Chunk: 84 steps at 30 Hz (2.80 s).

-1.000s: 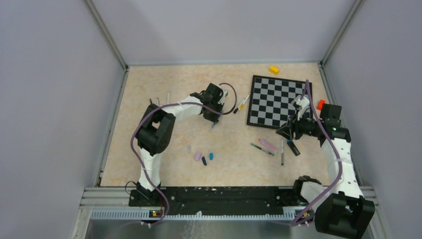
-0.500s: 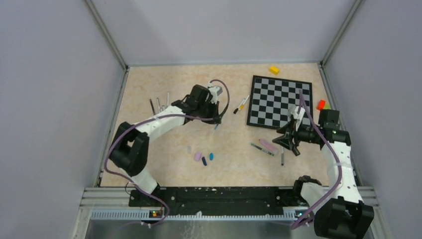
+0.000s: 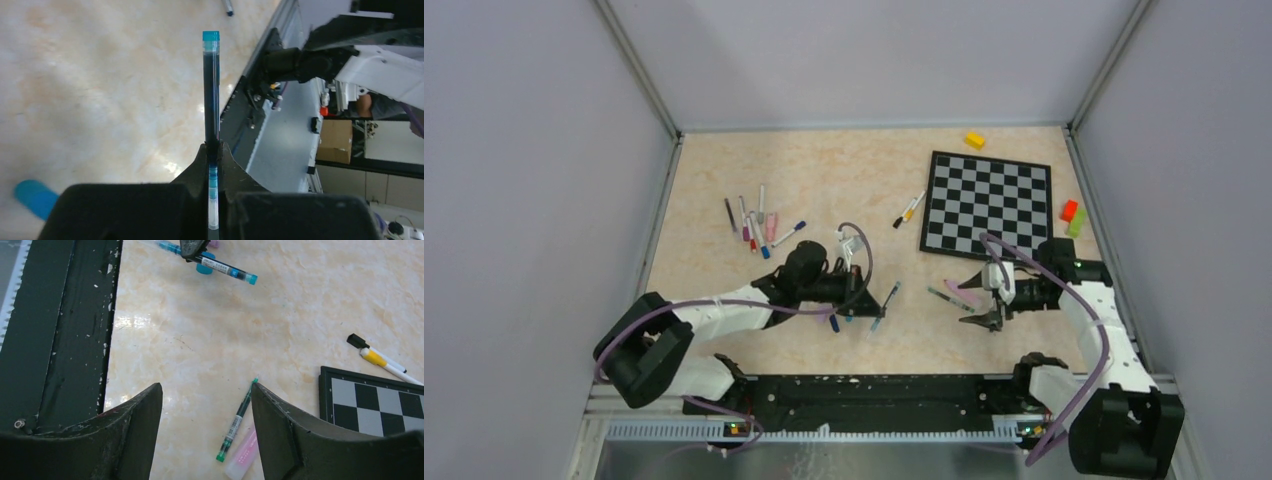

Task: Open the pen caps
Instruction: Pick up the pen from the center of the board, then open the pen cap from the pen.

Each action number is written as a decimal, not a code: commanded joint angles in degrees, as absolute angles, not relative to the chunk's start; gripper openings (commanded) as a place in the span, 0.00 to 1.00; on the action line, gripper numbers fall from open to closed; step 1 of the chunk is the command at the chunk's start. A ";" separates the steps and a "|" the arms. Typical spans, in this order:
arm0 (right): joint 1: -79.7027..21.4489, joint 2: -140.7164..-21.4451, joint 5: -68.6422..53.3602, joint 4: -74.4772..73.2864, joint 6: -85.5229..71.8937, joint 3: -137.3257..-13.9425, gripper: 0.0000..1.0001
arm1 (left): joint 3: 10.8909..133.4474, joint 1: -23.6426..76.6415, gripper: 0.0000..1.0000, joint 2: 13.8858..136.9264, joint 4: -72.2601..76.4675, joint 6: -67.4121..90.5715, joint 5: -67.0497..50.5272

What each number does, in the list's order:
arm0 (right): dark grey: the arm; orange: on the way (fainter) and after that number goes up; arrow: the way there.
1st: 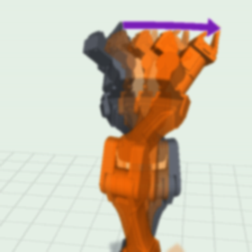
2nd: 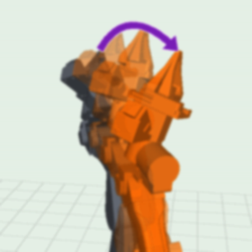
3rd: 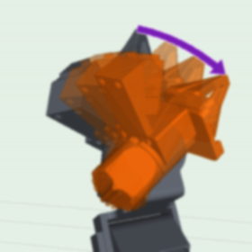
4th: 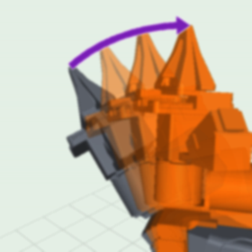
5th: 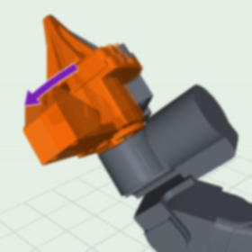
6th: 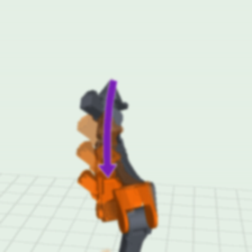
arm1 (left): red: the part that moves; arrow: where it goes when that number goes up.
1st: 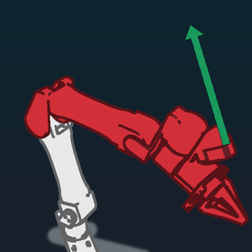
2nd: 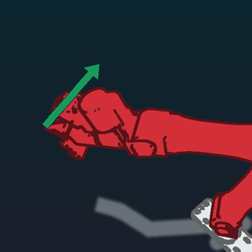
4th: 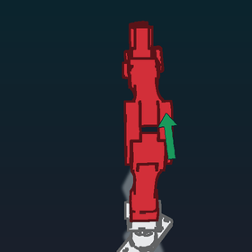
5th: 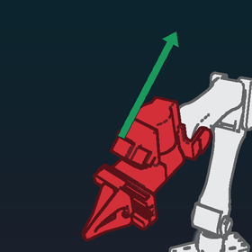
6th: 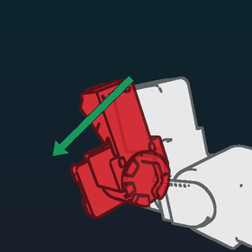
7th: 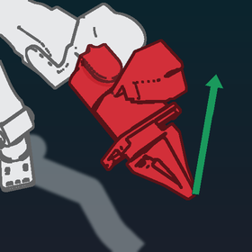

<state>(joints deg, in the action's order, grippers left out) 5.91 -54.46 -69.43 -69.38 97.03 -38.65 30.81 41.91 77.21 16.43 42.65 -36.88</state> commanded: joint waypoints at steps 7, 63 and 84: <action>1.81 -58.08 -70.14 -73.37 109.12 -41.30 0.64 | 27.98 52.20 0.00 78.11 36.40 52.15 -35.40; -24.02 -52.23 -54.99 -55.72 84.97 -35.78 0.00 | 33.73 57.09 0.97 65.95 23.99 43.41 -12.16; -17.96 -50.92 -52.91 -37.04 47.17 -37.98 0.00 | 19.39 56.16 0.96 61.91 49.45 59.83 -2.38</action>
